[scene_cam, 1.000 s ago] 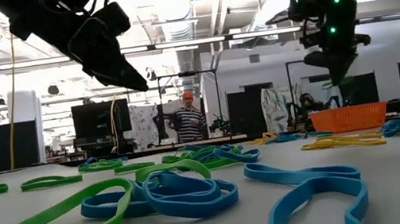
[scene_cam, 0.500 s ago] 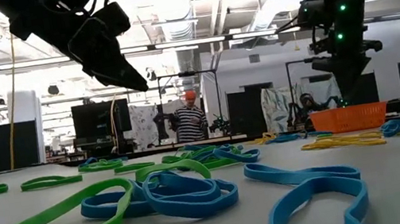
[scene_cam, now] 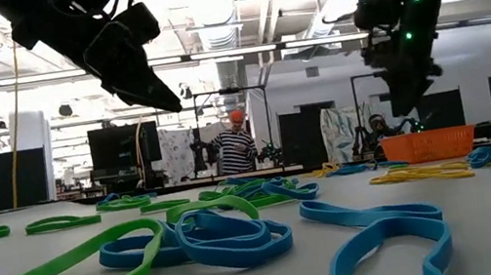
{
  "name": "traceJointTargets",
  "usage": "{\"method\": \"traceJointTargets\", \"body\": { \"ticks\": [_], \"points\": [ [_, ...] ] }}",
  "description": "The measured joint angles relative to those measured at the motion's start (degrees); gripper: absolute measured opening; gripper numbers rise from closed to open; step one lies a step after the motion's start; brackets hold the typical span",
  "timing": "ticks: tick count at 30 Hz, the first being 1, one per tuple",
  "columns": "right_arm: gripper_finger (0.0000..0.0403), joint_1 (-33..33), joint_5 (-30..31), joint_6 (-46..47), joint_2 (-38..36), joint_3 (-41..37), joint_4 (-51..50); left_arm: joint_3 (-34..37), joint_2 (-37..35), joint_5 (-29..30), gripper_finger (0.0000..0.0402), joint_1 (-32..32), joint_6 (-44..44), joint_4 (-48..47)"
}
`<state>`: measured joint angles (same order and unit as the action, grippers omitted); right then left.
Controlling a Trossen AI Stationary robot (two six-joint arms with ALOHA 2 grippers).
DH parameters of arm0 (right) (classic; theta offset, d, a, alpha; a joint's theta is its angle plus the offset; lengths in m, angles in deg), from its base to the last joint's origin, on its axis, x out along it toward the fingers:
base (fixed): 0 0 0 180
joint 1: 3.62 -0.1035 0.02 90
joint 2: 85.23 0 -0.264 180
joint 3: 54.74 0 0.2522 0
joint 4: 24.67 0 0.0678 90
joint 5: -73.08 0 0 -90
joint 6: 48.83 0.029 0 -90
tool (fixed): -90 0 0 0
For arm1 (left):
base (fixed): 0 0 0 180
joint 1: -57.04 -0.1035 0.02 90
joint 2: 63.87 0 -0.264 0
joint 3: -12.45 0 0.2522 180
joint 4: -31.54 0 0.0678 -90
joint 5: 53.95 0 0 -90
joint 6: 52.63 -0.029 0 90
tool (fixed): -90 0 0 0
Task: Sort rubber bands into baskets
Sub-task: Put the green rubber band into the orange bin
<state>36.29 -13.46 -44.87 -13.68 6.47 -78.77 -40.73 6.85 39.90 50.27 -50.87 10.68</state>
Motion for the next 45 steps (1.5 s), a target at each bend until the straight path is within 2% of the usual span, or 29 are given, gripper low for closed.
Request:
{"method": "traceJointTargets", "body": {
  "ticks": [4,10,15,22,31,35,40,41,45],
  "points": [
    [0.0196,-6.8,-5.1,-1.5,0.0,0.0,0.0,0.0,0.0,0.0,0.0178,0.0,0.0,0.0],
    [0.0195,-16.2,-5.1,-2.4,1.7,0.0,-0.2,0.0,0.0,0.0,0.0178,0.0,0.0,0.0],
    [0.0194,-21.5,-5.0,-2.2,7.4,0.0,0.2,0.0,0.0,0.0,0.0178,0.0,0.0,0.0],
    [0.0194,-23.0,-2.5,-3.0,17.1,0.0,3.0,0.0,0.0,0.0,0.0178,0.0,0.0,0.0],
    [0.0192,-22.0,-1.6,-4.1,21.8,0.3,6.6,0.0,0.0,0.0,0.0178,0.0,0.0,0.0],
    [0.0154,-21.2,-1.6,-5.1,23.0,0.3,6.7,0.0,0.0,0.0,0.0178,0.0,0.0,0.0],
    [0.003,-22.6,-1.7,-9.3,21.4,0.2,6.9,0.0,0.0,0.0,0.0178,0.0,0.0,0.0],
    [0.0019,-23.0,-1.6,-9.8,20.7,0.0,6.7,0.0,0.0,0.0,0.0178,0.0,0.0,0.0],
    [0.0019,-24.3,0.2,-9.7,16.4,-0.1,4.8,0.0,0.0,0.0,0.0178,0.0,0.0,0.0]
  ]
}}
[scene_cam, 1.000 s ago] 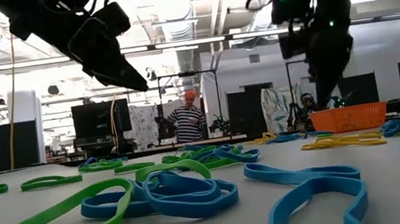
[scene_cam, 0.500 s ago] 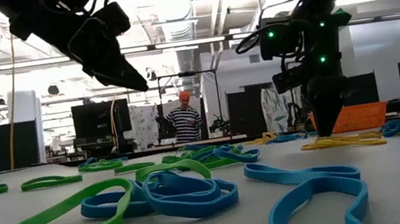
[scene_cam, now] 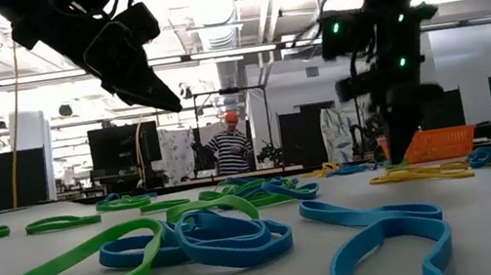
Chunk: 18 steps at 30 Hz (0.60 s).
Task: Sort rubber bands into baskets
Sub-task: Put the green rubber band into the orange bin
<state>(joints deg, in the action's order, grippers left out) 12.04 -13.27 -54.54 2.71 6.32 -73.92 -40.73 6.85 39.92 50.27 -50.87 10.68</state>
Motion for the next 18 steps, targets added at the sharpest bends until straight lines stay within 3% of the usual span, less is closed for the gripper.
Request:
{"method": "traceJointTargets", "body": {
  "ticks": [11,15,18],
  "points": [
    [0.0017,0.0,13.2,4.2,-17.5,0.1,-4.6,0.0,0.0,0.0,0.0178,0.0,0.0,0.0],
    [0.0017,2.4,19.5,7.4,-21.4,0.1,-4.9,0.0,0.0,0.0,0.0178,0.0,0.0,0.0],
    [0.0017,5.9,19.9,9.2,-23.4,0.1,-4.8,0.0,0.0,0.0,0.0178,0.0,0.0,0.0]
  ]
}}
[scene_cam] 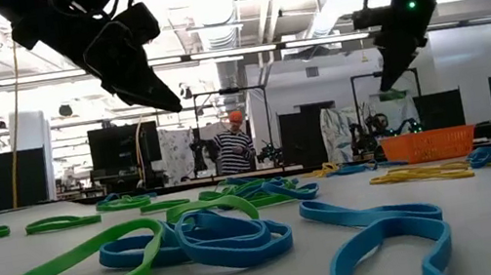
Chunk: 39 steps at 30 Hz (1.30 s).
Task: Sort rubber bands into baskets
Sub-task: Put the green rubber band into the orange bin
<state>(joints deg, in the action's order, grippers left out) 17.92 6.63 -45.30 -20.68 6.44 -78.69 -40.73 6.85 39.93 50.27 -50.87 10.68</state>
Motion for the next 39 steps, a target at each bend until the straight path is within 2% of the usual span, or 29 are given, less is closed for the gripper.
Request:
{"method": "traceJointTargets", "body": {
  "ticks": [8,17,31,39],
  "points": [
    [0.0017,11.4,-1.4,0.6,-0.2,0.0,0.1,0.0,0.0,0.0,0.0178,0.0,0.0,0.0],
    [0.0017,21.3,-3.9,0.0,4.3,0.0,2.7,0.0,0.0,0.0,0.0178,0.0,0.0,0.0],
    [0.0021,28.5,-4.0,-1.1,14.5,0.1,7.3,0.0,0.0,0.0,0.0178,0.0,0.0,0.0],
    [0.0056,30.4,-4.0,-0.5,17.3,0.1,9.6,0.0,0.0,0.0,0.0178,0.0,0.0,0.0]
  ]
}}
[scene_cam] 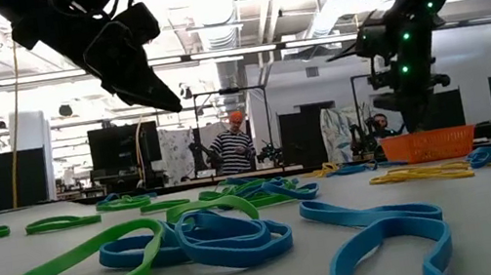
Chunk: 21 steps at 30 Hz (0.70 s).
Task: Sort rubber bands into baskets
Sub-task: Put the green rubber band into the orange bin, then put the blue rubber band into the red bin
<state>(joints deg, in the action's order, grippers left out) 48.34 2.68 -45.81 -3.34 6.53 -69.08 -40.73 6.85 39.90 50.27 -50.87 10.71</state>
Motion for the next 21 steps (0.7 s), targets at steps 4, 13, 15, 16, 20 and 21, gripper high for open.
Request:
{"method": "traceJointTargets", "body": {
  "ticks": [4,13,15,16,20,21],
  "points": [
    [0.0086,0.4,0.0,0.0,-0.2,0.0,0.3,0.0,0.0,0.0,0.0178,0.0,0.0,0.0],
    [0.0202,0.2,0.0,0.2,-0.3,0.0,0.3,0.0,0.0,0.0,0.0178,0.0,0.0,0.0],
    [0.0221,0.2,-0.1,0.7,-0.4,0.0,0.1,0.0,0.0,0.0,0.0178,0.0,0.0,0.0],
    [0.0227,0.2,-0.1,1.0,-0.6,0.0,0.0,0.0,0.0,0.0,0.0178,0.0,0.0,0.0],
    [0.0233,-0.7,-0.2,1.1,-3.0,0.0,-0.1,0.0,0.0,0.0,0.0178,0.0,0.0,0.0],
    [0.0233,-1.1,-0.2,1.1,-3.9,0.0,-0.1,0.0,0.0,0.0,0.0178,0.0,0.0,0.0]
  ]
}}
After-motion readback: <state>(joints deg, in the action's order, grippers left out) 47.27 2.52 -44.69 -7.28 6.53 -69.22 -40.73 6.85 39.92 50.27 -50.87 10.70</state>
